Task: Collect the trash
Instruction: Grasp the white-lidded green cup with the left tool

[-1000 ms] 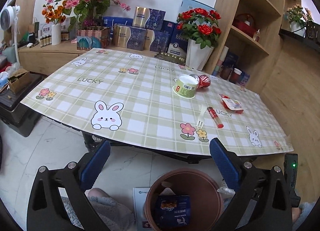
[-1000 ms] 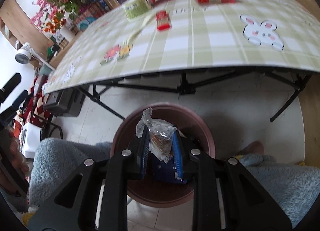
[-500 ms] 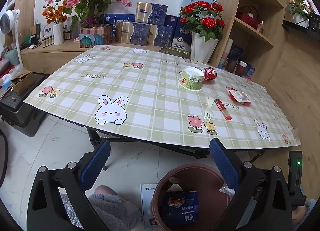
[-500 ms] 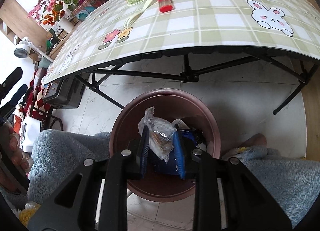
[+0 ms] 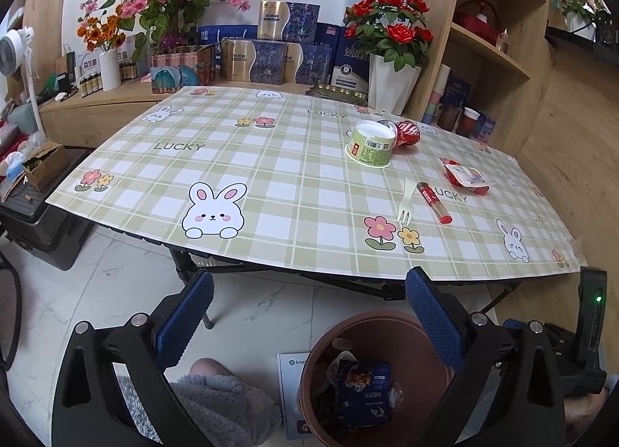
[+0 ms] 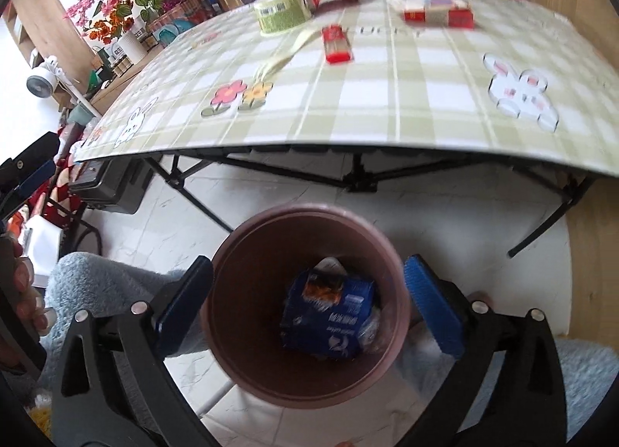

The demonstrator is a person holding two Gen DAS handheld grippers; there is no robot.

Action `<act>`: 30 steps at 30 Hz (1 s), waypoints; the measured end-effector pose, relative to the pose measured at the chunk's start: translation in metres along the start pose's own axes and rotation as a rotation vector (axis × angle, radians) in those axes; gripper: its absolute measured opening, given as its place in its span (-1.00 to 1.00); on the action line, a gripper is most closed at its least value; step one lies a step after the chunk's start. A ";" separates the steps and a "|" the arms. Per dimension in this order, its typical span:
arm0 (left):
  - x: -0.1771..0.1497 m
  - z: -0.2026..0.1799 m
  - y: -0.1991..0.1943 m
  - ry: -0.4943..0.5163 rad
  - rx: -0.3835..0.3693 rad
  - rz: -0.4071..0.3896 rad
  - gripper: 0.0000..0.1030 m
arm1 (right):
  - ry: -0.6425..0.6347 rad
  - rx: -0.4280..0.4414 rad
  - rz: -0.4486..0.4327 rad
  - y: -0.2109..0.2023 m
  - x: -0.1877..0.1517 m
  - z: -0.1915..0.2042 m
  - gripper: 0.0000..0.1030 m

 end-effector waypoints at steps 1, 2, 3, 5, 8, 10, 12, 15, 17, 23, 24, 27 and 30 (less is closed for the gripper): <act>0.001 -0.001 0.000 0.006 0.000 -0.001 0.88 | -0.004 -0.014 -0.022 -0.003 0.005 -0.002 0.89; 0.003 -0.001 0.001 0.012 0.001 -0.003 0.88 | -0.005 -0.025 -0.037 -0.005 0.009 -0.005 0.89; 0.005 -0.002 0.002 0.019 0.000 -0.007 0.88 | -0.004 -0.028 -0.045 -0.005 0.012 -0.006 0.89; 0.010 -0.004 0.003 0.031 -0.005 -0.019 0.88 | 0.002 -0.041 -0.057 -0.007 0.020 -0.011 0.89; 0.018 -0.007 0.005 0.046 -0.009 -0.042 0.88 | 0.007 -0.072 -0.074 -0.011 0.033 -0.015 0.89; 0.026 -0.010 0.008 0.056 -0.014 -0.056 0.88 | 0.009 -0.059 -0.094 -0.017 0.043 -0.017 0.89; 0.031 -0.013 0.011 0.061 -0.026 -0.058 0.88 | 0.015 -0.051 -0.116 -0.023 0.052 -0.019 0.89; 0.040 -0.019 0.015 0.069 -0.051 -0.064 0.88 | 0.020 -0.055 -0.146 -0.032 0.066 -0.024 0.89; 0.047 -0.023 0.016 0.081 -0.060 -0.081 0.88 | 0.026 -0.057 -0.153 -0.035 0.073 -0.028 0.89; 0.065 -0.035 0.025 0.111 -0.091 -0.093 0.88 | 0.033 -0.060 -0.169 -0.041 0.090 -0.039 0.89; 0.068 -0.037 0.027 0.113 -0.105 -0.096 0.88 | 0.034 -0.064 -0.173 -0.041 0.092 -0.042 0.89; 0.073 -0.042 0.034 0.120 -0.139 -0.095 0.88 | 0.060 -0.051 -0.172 -0.039 0.099 -0.049 0.89; 0.079 -0.044 0.044 0.133 -0.135 -0.092 0.88 | 0.094 -0.066 -0.170 -0.034 0.105 -0.060 0.89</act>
Point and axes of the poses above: each gripper's, at about its wrist camera, not at the fingertips, and y roughly the way its jaws point, z to its left, x to its top, the point moved 9 cm from there along y, roughly the way its jaws point, and after that the axes turned 9 degrees about y, right-handed, at the moved point
